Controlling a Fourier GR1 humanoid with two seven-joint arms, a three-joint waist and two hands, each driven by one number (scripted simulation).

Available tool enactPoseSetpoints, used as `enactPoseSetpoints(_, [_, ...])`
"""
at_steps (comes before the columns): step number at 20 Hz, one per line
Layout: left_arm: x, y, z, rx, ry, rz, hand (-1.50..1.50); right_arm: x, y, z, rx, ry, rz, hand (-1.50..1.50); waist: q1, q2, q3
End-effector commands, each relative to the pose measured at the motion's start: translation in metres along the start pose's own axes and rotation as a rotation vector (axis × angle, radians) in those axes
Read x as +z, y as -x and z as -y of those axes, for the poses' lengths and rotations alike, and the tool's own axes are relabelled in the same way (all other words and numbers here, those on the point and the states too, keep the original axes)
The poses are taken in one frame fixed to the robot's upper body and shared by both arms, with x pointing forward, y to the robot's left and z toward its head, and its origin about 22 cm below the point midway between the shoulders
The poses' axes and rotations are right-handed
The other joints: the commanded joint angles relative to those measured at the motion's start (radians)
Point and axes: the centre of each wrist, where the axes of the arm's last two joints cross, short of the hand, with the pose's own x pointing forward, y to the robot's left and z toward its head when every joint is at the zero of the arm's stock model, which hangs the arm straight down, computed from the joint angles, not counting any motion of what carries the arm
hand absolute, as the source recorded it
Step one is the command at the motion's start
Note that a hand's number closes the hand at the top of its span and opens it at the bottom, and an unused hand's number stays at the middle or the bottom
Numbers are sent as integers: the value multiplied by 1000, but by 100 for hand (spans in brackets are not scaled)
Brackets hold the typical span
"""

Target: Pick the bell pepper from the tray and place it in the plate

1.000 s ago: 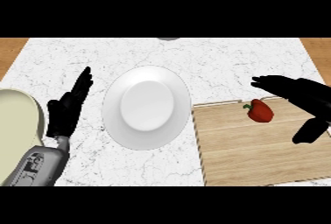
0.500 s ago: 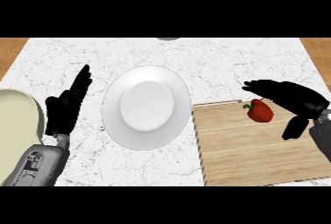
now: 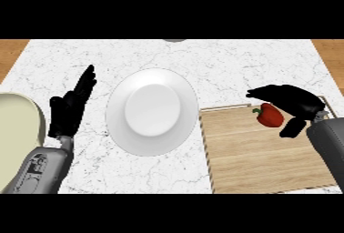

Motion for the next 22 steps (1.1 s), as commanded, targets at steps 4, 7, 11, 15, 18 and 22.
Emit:
enactPoseSetpoints(4, [-11,-2,-3,-7,-3,5,0,-12,9,-28,28,98,43,150,1,1,0])
enactPoseSetpoints(7, [10,-3,-1,0,5,2,0,-29,7,-18,25,125,30,150,7,1,1])
enactPoseSetpoints(11, [13,-14,-2,-6,4,-5,0,-8,18,-25,24,163,65,150,1,-1,0])
enactPoseSetpoints(15, [8,10,-17,1,-26,-23,0,-17,-7,-52,-134,241,-189,150,-33,-8,-2])
enactPoseSetpoints(18, [15,17,-23,5,-72,-49,0,5,6,-93,-264,213,-534,150,-92,-21,-5])
enactPoseSetpoints(22, [22,24,-28,2,-97,-75,0,2,-26,-93,-305,431,-683,150,-109,-39,-7])
